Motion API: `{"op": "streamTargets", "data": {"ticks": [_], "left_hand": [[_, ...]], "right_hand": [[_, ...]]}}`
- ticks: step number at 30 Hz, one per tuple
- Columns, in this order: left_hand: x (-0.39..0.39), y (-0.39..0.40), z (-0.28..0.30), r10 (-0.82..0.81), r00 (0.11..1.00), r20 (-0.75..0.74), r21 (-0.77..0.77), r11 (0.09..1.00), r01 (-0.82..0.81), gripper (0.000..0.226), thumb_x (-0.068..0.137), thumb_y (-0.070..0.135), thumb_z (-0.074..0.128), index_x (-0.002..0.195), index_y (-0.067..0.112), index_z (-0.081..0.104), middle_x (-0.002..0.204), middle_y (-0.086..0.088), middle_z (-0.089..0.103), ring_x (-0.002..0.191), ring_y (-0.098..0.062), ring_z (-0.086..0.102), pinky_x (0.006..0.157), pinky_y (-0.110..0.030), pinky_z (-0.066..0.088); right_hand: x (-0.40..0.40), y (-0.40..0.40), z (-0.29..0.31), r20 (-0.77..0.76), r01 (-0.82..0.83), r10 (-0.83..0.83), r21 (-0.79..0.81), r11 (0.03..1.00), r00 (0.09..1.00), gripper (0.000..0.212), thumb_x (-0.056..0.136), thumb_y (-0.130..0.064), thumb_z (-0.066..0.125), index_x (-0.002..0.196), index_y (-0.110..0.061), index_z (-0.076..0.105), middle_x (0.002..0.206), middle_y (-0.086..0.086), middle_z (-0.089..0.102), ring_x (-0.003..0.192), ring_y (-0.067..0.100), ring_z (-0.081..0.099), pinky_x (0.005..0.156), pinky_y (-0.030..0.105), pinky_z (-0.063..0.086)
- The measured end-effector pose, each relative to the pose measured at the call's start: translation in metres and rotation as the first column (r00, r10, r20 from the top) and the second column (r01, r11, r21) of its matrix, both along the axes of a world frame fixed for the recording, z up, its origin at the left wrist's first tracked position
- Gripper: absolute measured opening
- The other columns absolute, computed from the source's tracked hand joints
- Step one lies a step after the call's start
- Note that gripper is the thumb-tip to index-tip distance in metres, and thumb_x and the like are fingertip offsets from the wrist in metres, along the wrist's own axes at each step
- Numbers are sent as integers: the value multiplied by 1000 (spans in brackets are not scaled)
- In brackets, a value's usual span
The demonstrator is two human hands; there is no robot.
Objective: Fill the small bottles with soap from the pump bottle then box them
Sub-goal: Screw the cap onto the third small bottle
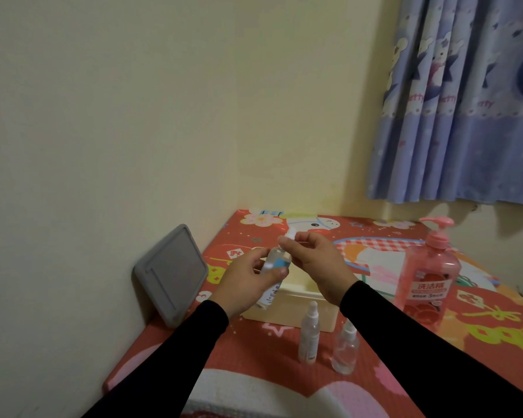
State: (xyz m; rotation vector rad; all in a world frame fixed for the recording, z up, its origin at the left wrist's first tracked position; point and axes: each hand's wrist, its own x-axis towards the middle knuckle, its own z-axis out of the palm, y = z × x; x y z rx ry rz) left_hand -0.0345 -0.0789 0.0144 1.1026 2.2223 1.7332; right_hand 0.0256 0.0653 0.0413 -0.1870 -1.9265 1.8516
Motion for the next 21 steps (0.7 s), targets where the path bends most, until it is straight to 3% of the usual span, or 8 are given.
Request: {"op": "streamTargets", "data": {"ticks": [3, 6, 8, 13, 17, 21], "left_hand": [[3, -1, 4, -70, 997, 39, -3, 998, 70, 26, 89, 32, 65, 114, 30, 65, 108, 5, 71, 103, -15, 67, 94, -44, 53], [3, -3, 8, -149, 983, 105, -1, 989, 150, 22, 95, 23, 59, 116, 26, 64, 112, -2, 71, 105, -18, 67, 97, -44, 51], [2, -4, 8, -160, 983, 94, -17, 987, 162, 22, 95, 24, 58, 117, 24, 64, 111, -3, 71, 104, -19, 68, 97, -45, 51], [4, 2, 2, -41, 999, -35, -16, 999, 40, 35, 83, 44, 63, 115, 30, 63, 105, 6, 71, 99, -12, 68, 91, -48, 53], [3, 2, 1, -19, 1000, -15, 7, 1000, 20, 33, 83, 36, 69, 114, 28, 64, 103, 7, 72, 97, -11, 68, 91, -46, 54], [-1, -3, 11, -130, 991, 29, 16, 991, 129, 30, 89, 24, 67, 119, 23, 62, 110, 1, 71, 103, -15, 67, 94, -40, 54]], "right_hand": [[3, 1, 2, -6, -136, 135, -18, 991, 991, 21, 91, -27, 62, 99, -9, 70, 102, 9, 70, 97, 21, 65, 103, 44, 46], [4, 4, 6, -36, -261, 259, -99, 960, 965, 23, 97, -19, 51, 111, -6, 64, 116, 12, 67, 101, 20, 63, 93, 33, 52], [3, 6, 6, -46, -266, 263, -89, 960, 964, 23, 97, -16, 52, 113, -5, 63, 114, 12, 68, 101, 20, 63, 92, 31, 53], [-1, 4, 0, -68, -128, 129, 20, 992, 989, 20, 94, -22, 60, 100, -7, 71, 101, 7, 73, 96, 18, 66, 101, 43, 48], [1, 5, -1, -83, -131, 137, 74, 989, 987, 24, 95, -21, 57, 104, -3, 70, 103, 9, 71, 98, 18, 65, 102, 43, 48], [1, 10, 5, -79, -249, 253, 66, 966, 964, 26, 96, -16, 54, 115, -1, 64, 114, 11, 68, 104, 20, 64, 102, 38, 49]]}}
